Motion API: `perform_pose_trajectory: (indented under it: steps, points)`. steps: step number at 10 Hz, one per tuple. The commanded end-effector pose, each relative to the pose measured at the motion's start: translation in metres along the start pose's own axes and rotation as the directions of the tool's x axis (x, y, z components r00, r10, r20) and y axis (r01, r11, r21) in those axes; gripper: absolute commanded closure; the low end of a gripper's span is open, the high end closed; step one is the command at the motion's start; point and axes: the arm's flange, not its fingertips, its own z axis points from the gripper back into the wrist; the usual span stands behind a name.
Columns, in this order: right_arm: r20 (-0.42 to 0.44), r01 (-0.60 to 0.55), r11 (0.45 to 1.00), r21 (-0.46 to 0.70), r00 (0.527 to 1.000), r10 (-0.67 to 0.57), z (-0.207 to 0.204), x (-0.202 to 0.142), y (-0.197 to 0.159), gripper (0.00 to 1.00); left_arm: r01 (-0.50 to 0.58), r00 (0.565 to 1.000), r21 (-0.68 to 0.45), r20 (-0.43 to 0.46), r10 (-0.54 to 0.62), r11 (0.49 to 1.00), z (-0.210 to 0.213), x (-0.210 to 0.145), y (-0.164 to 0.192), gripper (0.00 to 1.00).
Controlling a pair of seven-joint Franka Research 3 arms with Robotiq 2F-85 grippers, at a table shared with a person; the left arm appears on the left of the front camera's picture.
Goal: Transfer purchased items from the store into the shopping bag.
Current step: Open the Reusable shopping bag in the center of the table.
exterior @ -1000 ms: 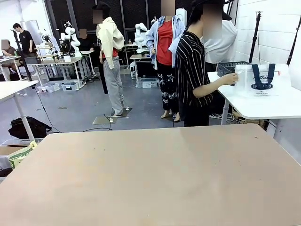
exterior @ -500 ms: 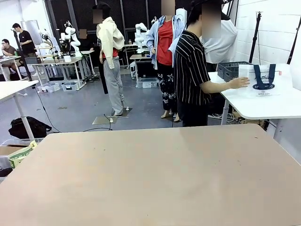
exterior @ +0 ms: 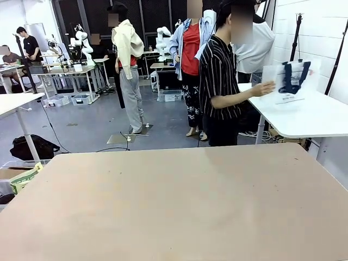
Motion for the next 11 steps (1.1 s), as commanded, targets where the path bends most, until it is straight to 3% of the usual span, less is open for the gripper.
perform_pose_trajectory:
  steps: [1, 11]
  points:
    - [-0.003, 0.000, 1.000, 0.003, 1.000, 0.000, 0.0004, -0.0022, -0.0017, 0.00, -0.016, 1.000, -0.003, -0.006, 0.016, 1.000, -0.0002, -0.0025, 0.0006, 0.00]
    - [-0.003, 0.000, 1.000, 0.003, 1.000, 0.000, 0.0004, -0.0022, -0.0017, 0.00, -0.016, 1.000, -0.003, -0.006, 0.016, 1.000, -0.0002, -0.0025, 0.0006, 0.00]
